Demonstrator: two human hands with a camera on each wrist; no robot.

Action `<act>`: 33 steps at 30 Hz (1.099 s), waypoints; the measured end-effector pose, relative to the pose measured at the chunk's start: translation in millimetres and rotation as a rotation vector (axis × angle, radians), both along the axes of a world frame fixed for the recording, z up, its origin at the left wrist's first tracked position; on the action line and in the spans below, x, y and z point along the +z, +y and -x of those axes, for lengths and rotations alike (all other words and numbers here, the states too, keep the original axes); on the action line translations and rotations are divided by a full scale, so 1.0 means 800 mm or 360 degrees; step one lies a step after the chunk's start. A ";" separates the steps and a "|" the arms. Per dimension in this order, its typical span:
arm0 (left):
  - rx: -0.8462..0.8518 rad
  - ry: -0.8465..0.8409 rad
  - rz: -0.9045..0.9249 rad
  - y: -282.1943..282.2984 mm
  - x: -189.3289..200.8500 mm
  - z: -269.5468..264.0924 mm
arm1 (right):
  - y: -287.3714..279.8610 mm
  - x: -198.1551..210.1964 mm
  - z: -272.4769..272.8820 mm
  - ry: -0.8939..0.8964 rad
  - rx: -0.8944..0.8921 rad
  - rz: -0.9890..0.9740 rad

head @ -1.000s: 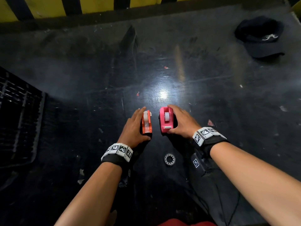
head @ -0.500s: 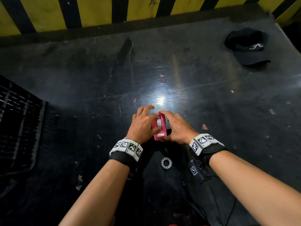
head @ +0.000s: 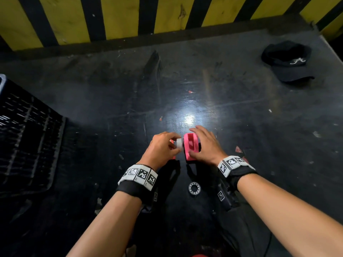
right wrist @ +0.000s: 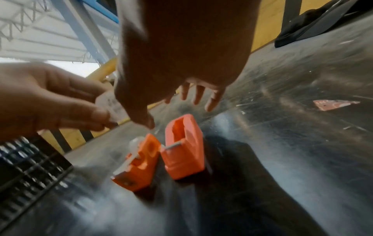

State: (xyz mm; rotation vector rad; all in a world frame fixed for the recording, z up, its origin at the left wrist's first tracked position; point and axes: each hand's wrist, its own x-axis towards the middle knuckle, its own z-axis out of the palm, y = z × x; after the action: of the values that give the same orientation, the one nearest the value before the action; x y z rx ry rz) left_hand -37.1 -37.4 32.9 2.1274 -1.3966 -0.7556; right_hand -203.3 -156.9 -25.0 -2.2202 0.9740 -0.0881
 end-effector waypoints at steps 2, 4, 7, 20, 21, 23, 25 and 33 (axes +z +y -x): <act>0.0000 -0.0025 -0.0039 0.004 0.004 0.001 | 0.005 0.016 -0.005 -0.0295 -0.0062 -0.0017; -0.0005 -0.0028 -0.0050 0.010 0.008 0.005 | 0.014 0.030 -0.009 -0.0389 -0.0091 -0.0150; 0.0006 -0.0044 -0.0042 0.017 0.012 0.010 | 0.024 0.038 -0.010 -0.0376 -0.0130 -0.0269; -0.0018 -0.0164 -0.0065 0.060 -0.004 0.039 | 0.038 0.040 0.027 -0.0207 -0.0087 -0.0364; -0.0038 -0.0214 -0.0144 0.066 -0.012 0.043 | 0.036 0.038 0.034 -0.0170 -0.0098 -0.0366; -0.0108 -0.0292 -0.0347 0.080 -0.029 0.051 | 0.035 0.034 0.047 -0.0102 -0.0112 -0.0359; -0.0157 -0.0346 -0.0498 0.092 -0.042 0.059 | 0.035 0.029 0.057 -0.0066 -0.0123 -0.0352; -0.0358 -0.0643 -0.0668 0.105 -0.069 0.085 | 0.050 0.015 0.082 -0.0094 -0.0199 -0.0416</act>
State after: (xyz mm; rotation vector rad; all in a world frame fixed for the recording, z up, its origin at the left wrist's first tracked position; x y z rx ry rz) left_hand -105.2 46.6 -22.5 2.5814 -1.8430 -0.7870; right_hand -268.6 -117.2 -12.8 -1.9084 1.0295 -0.0776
